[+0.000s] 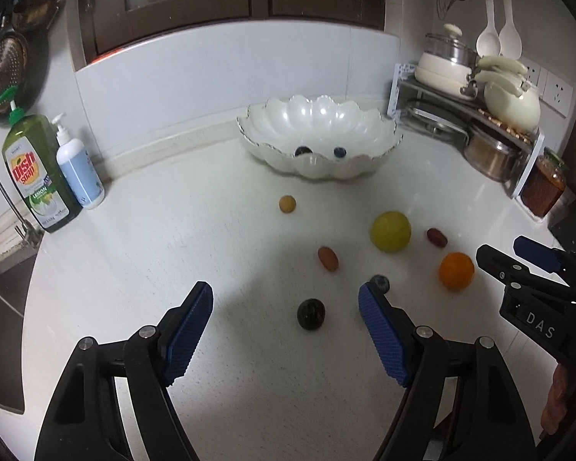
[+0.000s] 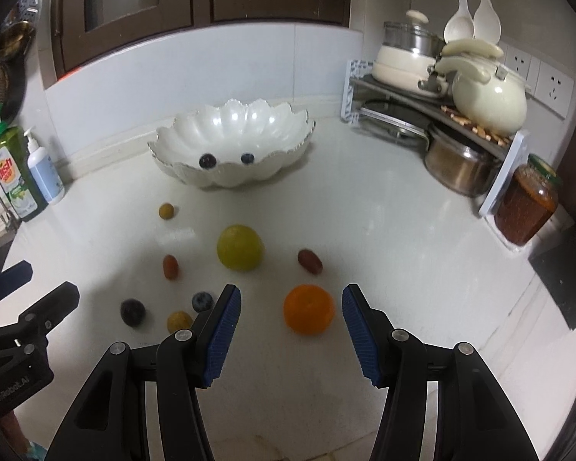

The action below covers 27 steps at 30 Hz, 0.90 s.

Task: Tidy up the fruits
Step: 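Move both open tools back toward the remaining fruits on the counter, then close the left tool on another dark plum while the right tool grasps the orange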

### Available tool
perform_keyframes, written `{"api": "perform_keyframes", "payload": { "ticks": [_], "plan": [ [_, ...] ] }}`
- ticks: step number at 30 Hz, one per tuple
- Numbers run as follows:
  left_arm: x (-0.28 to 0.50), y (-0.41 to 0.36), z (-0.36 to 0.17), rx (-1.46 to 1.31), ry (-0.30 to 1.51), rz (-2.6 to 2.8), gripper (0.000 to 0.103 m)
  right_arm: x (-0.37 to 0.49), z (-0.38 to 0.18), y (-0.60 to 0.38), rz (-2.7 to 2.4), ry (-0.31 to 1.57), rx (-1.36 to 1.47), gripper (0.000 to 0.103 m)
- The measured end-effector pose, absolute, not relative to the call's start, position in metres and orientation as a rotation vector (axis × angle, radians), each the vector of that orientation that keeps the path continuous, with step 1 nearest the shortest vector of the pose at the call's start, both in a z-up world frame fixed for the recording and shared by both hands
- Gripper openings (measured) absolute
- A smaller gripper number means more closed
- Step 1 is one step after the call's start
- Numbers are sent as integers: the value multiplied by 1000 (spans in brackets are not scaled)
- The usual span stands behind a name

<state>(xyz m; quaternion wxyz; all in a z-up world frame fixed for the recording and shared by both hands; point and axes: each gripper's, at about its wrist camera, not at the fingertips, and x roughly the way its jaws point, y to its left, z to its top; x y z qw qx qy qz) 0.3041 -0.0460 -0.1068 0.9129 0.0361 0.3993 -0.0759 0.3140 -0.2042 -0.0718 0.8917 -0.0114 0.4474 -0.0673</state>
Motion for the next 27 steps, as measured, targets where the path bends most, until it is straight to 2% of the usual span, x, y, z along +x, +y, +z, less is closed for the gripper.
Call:
{"api": "perform_keyframes", "payload": {
  "ticks": [22, 27],
  "plan": [
    [321, -63, -156, 77, 957, -154, 70, 328, -119, -220, -125, 1036, 16, 56],
    [326, -64, -165, 71, 980, -152, 65, 333, -126, -224, -132, 1053, 17, 56]
  ]
}}
